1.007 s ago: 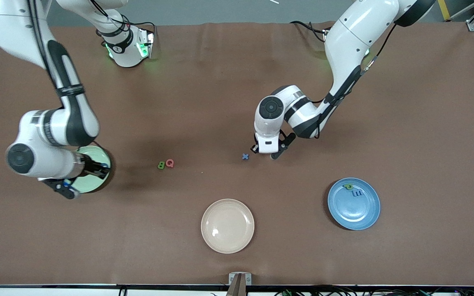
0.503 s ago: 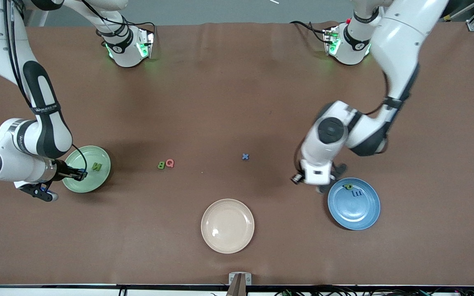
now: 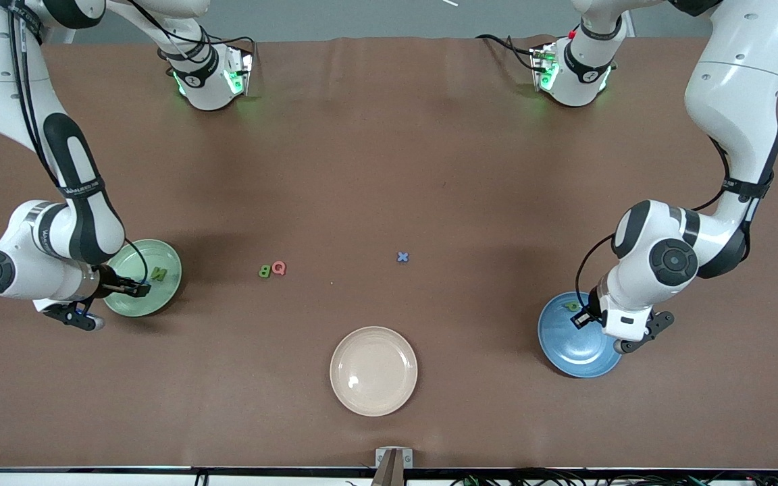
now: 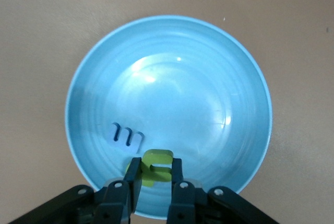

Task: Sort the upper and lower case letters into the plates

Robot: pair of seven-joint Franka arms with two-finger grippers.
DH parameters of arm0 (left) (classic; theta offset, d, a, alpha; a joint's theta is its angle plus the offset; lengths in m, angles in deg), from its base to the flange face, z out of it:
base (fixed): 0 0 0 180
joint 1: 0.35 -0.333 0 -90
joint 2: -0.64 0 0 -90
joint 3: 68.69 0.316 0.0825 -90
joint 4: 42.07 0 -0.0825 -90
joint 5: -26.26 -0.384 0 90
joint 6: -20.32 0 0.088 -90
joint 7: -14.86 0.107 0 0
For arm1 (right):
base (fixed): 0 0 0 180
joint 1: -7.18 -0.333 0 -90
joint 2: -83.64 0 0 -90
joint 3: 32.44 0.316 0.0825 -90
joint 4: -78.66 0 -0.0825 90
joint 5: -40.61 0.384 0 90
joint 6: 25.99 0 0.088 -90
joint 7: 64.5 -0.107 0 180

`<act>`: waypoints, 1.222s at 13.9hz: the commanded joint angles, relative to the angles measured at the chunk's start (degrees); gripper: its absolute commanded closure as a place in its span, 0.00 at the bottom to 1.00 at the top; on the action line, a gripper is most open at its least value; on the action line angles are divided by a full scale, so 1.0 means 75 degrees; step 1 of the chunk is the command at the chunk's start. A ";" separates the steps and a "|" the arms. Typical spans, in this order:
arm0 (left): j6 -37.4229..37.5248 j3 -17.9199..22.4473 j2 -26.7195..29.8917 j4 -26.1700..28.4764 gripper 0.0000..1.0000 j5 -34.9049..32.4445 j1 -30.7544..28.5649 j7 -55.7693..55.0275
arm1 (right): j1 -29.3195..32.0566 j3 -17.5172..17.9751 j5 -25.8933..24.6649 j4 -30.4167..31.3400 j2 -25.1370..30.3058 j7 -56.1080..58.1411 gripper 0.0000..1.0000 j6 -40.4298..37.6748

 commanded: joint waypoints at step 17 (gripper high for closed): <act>0.0089 0.0031 -0.0942 -0.1454 0.00 -0.0100 0.3934 -0.5351 | -0.3796 0.0099 0.0068 0.0150 -0.0255 -0.7172 0.06 0.1035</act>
